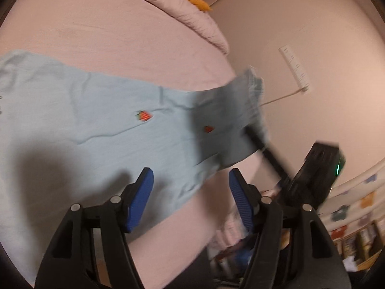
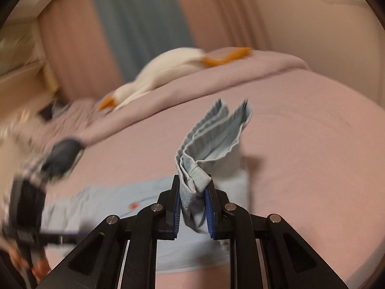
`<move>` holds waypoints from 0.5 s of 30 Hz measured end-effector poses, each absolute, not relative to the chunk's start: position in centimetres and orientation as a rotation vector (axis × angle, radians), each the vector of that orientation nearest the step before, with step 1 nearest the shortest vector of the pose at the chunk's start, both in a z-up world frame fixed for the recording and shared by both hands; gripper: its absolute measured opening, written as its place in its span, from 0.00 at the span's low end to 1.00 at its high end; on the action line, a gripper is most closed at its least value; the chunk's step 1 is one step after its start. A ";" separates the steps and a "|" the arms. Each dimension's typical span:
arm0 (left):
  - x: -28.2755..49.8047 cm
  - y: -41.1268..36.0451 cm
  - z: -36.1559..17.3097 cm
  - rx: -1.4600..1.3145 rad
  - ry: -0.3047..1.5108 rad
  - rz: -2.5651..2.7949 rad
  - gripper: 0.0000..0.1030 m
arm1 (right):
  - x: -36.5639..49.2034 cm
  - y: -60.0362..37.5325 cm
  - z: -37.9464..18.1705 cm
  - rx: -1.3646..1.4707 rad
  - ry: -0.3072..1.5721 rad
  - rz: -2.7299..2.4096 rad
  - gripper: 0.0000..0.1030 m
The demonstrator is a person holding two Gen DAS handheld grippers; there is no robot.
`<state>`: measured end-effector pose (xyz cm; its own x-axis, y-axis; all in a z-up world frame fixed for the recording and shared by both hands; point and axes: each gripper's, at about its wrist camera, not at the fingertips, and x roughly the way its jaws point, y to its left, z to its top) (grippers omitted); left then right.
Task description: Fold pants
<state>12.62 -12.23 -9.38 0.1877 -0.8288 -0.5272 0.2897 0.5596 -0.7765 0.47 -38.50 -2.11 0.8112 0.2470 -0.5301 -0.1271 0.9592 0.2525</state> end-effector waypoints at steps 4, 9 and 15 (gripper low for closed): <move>13.6 -12.9 -9.8 -0.638 1.128 -0.876 0.63 | -0.1 -32.1 -3.5 0.025 0.625 0.280 0.19; 14.3 -11.4 -12.6 -0.784 1.181 -0.866 0.61 | -0.5 -27.3 -5.9 -0.027 0.701 0.406 0.19; 14.4 -8.3 -13.5 -0.784 1.154 -0.779 0.20 | -0.8 -23.7 -6.2 -0.100 0.718 0.481 0.19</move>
<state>14.36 -8.33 -13.47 0.2204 -0.8511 -0.4766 0.1232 0.5090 -0.8519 -0.77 -23.72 -6.19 0.6497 0.3887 -0.6533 -0.4562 0.8868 0.0740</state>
